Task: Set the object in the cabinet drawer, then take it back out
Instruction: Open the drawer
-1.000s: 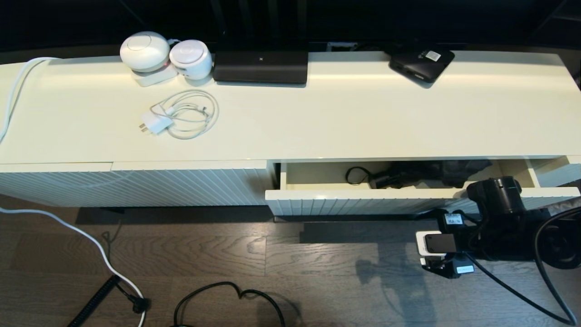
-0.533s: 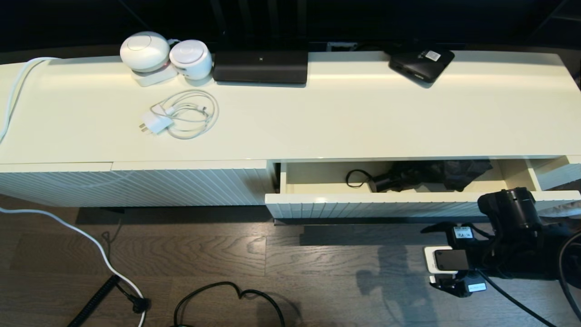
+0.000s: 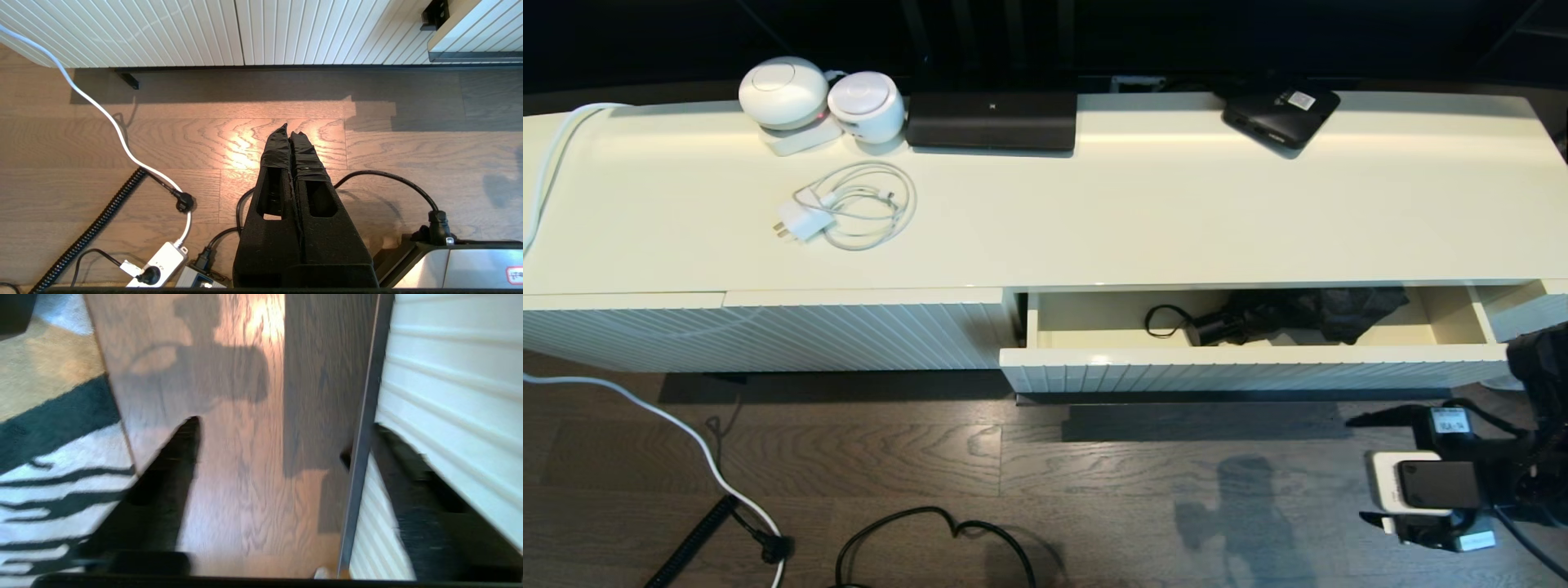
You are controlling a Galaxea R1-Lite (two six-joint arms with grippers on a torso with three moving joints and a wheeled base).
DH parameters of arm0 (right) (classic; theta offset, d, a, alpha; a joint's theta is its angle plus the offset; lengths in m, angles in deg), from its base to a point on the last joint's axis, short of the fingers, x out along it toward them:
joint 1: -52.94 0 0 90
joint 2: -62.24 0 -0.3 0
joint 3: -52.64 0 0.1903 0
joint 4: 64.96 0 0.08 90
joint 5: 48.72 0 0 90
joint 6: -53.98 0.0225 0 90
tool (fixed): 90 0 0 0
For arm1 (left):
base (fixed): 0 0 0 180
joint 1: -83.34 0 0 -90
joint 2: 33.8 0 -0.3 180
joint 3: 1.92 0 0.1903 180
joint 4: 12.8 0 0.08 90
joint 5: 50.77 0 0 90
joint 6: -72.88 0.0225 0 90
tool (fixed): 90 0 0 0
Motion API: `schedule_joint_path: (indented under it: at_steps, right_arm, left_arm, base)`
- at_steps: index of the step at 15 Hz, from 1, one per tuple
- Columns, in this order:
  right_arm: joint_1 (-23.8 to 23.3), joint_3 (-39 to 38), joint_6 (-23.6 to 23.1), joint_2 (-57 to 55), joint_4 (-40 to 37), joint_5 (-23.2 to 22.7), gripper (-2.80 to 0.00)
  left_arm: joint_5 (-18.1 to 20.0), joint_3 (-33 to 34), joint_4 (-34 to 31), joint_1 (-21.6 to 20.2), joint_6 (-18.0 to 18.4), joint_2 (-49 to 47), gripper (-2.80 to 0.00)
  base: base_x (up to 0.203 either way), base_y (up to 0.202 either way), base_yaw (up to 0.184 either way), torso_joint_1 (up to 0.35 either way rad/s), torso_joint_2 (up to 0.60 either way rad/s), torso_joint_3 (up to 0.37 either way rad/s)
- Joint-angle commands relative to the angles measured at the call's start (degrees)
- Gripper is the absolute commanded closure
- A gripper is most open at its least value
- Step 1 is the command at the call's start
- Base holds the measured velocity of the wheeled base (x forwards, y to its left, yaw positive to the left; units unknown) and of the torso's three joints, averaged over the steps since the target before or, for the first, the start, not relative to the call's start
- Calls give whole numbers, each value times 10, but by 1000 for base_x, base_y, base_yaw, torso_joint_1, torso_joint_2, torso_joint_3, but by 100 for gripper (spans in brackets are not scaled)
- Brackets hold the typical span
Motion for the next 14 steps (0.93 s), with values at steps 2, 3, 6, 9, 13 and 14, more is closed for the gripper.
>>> schedule_joint_path:
  at_steps: [2,3,6,9,13,14]
  right_arm:
    - [-27,5,-4,114,-68,0,0]
    - [-36,10,-4,134,-87,0,0]
    - [-48,42,-6,189,-154,2,0]
    - [-73,89,-11,219,-222,3,0]
    - [-79,132,-6,188,-235,-1,0]
    - [-77,143,-6,169,-233,0,0]
  left_arm:
    - [0,0,0,0,0,0,0]
    - [0,0,0,0,0,0,0]
    - [0,0,0,0,0,0,0]
    - [0,0,0,0,0,0,0]
    - [0,0,0,0,0,0,0]
    - [0,0,0,0,0,0,0]
  base:
    - [0,0,0,0,0,0]
    - [0,0,0,0,0,0]
    - [0,0,0,0,0,0]
    - [0,0,0,0,0,0]
    - [0,0,0,0,0,0]
    - [0,0,0,0,0,0]
